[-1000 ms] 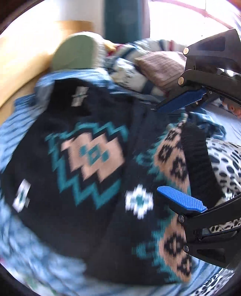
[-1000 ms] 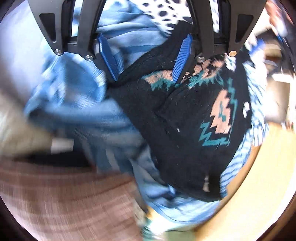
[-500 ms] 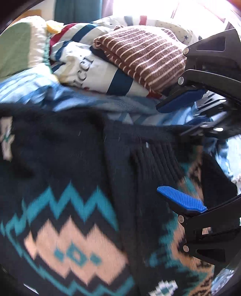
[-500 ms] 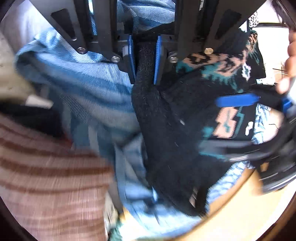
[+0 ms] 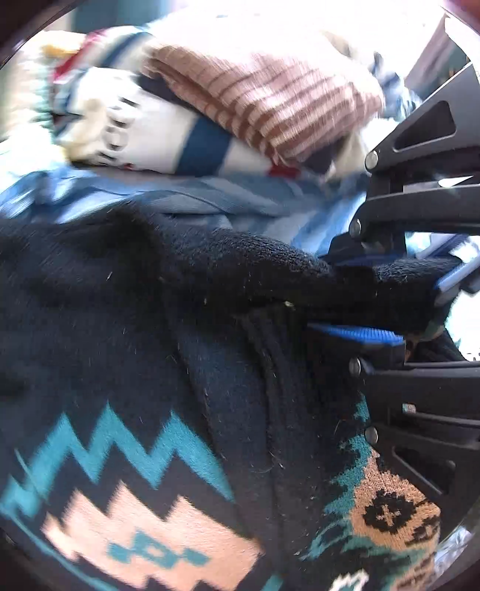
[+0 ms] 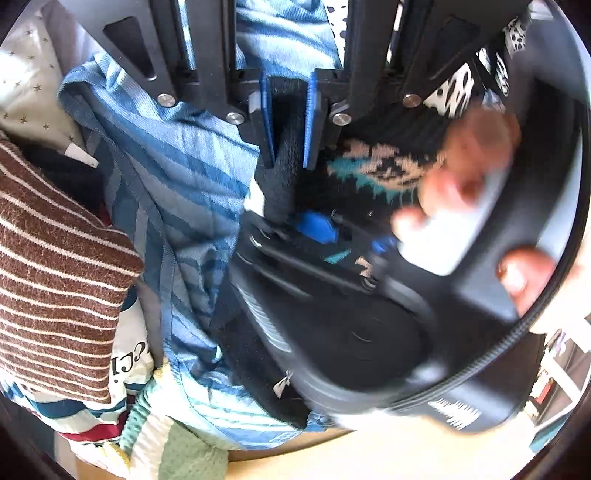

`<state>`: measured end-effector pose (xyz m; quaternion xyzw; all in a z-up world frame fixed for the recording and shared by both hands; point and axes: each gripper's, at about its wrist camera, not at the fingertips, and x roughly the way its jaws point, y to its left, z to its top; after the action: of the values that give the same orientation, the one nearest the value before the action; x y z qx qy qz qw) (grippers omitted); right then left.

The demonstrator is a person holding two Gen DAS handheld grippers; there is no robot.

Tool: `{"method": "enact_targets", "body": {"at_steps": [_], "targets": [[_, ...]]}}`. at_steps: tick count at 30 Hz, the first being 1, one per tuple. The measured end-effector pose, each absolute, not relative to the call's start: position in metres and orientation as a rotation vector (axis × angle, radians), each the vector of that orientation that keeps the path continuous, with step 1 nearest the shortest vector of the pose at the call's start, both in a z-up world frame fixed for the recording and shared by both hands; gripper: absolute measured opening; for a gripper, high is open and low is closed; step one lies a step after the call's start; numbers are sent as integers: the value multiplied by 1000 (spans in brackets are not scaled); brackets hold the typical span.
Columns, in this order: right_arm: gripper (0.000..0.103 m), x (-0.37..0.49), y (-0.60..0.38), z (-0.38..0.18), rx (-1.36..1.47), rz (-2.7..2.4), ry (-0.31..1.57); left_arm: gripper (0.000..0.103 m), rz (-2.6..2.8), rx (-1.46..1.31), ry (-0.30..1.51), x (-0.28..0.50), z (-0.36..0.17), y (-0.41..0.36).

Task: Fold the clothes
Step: 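Press the folded sweater flat with the right tool while the left tool holds the edge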

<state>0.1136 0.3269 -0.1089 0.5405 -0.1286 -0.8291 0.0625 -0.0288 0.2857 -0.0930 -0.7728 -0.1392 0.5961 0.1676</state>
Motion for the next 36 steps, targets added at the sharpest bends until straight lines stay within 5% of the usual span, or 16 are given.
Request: {"method": "enact_targets", "body": {"at_steps": [2,3,11,18,31,36], "targets": [[51,113,337,-100,1636,-2511,-454,22,1703,-2139,-530,-29,-87,261],[56,113,342,-96,1636,-2514,-488,22,1707,-2102,-600,-28,-82,249],[68,97,357,-63,1520,-2484,-734,21,1685,-1843,-1146,-1,-51,148],[68,91,327,-41,1296,-2266,-842,21,1656,-1855,-1337,7,-77,91],[55,54,233,-121,1733,-2238,-111,23,1798,-2014,-1317,11,-132,60],[50,73,214,-111,1644,-2267,85,28,1802,-2016,-1323,7,-138,63]]}}
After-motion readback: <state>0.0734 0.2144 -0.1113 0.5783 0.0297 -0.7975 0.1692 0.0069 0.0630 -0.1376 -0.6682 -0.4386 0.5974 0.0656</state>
